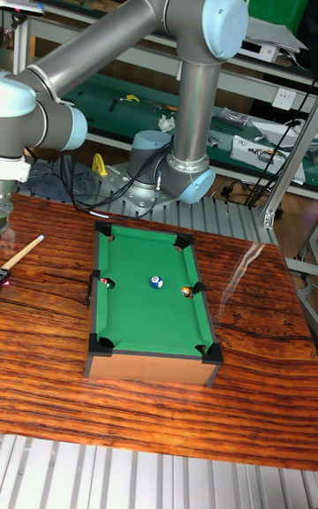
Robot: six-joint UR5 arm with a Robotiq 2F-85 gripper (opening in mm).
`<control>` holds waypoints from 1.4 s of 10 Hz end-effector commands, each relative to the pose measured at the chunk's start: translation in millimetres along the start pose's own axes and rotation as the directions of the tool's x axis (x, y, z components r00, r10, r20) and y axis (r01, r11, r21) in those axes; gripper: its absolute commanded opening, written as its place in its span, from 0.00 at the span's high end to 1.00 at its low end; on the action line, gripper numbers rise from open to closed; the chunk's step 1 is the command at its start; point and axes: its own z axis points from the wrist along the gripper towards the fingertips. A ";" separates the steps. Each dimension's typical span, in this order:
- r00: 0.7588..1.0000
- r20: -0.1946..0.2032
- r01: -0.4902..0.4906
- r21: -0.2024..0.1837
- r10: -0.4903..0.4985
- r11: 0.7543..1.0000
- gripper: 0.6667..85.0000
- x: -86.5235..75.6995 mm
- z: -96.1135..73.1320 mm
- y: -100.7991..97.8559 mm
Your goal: Hit the pool ball
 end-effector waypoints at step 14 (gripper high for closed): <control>0.999 -0.009 -0.034 -0.004 0.034 0.999 0.58 5.8 3.6 3.6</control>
